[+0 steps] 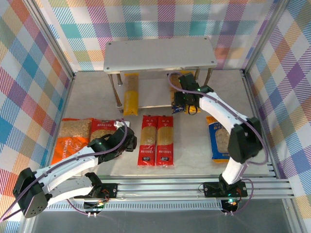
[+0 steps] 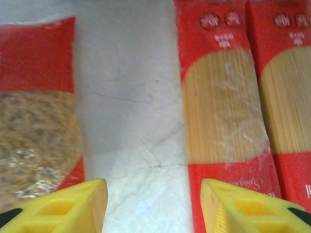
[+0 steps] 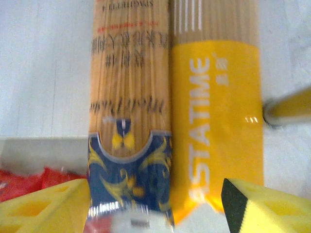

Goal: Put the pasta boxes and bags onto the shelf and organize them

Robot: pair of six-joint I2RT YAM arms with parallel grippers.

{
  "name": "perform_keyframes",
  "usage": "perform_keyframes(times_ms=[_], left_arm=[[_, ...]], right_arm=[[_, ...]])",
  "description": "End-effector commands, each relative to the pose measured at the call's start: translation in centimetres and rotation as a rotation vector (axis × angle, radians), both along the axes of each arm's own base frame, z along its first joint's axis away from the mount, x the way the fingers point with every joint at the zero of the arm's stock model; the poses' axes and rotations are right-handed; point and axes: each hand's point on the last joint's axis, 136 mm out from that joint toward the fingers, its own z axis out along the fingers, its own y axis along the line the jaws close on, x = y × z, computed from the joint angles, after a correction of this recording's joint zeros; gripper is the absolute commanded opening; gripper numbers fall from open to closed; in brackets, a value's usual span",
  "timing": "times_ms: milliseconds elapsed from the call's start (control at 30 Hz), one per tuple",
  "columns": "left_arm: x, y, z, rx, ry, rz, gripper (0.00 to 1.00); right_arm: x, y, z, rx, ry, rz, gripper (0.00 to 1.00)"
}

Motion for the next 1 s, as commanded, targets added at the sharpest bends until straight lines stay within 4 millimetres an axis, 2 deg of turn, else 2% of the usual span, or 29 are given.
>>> perform_keyframes(times_ms=[0, 67, 167, 267, 333, 467, 633, 667, 967], left_arm=[[-0.4, -2.3, -0.7, -0.049, 0.011, -0.022, 0.55], [-0.6, -3.6, -1.2, -0.046, 0.026, -0.051, 0.67], [-0.9, -5.9, -2.2, -0.086, 0.061, -0.096, 0.67], [-1.0, -7.1, -3.2, -0.139, 0.091, -0.098, 0.69], [-0.9, -7.5, -3.6, -0.147, 0.101, -0.098, 0.75], [-1.5, -9.0, -5.1, -0.156, 0.172, -0.144, 0.77], [-1.6, -9.1, -7.3, -0.078, 0.251, -0.124, 0.79], [-1.9, -8.5, -7.8, -0.041, 0.278, -0.119, 0.79], [-1.8, -8.3, -8.6, 0.029, 0.309, -0.116, 0.79]], right_arm=[[-2.7, -0.2, 0.0, 0.077, 0.028, 0.002, 0.74], [-4.1, -0.5, 0.1, 0.087, 0.039, 0.013, 0.74], [-5.9, -1.1, 0.2, 0.083, 0.050, 0.020, 0.74], [-7.0, -1.5, 0.4, 0.094, 0.049, 0.023, 0.74], [-7.3, -1.6, 0.6, 0.101, 0.044, 0.023, 0.74], [-7.5, -1.6, 0.7, 0.113, 0.035, 0.024, 0.74], [-7.6, -1.5, 0.8, 0.127, 0.033, 0.026, 0.74], [-7.7, -1.5, 0.8, 0.126, 0.033, 0.027, 0.74], [-7.9, -1.9, 0.8, 0.111, 0.021, 0.025, 0.75]])
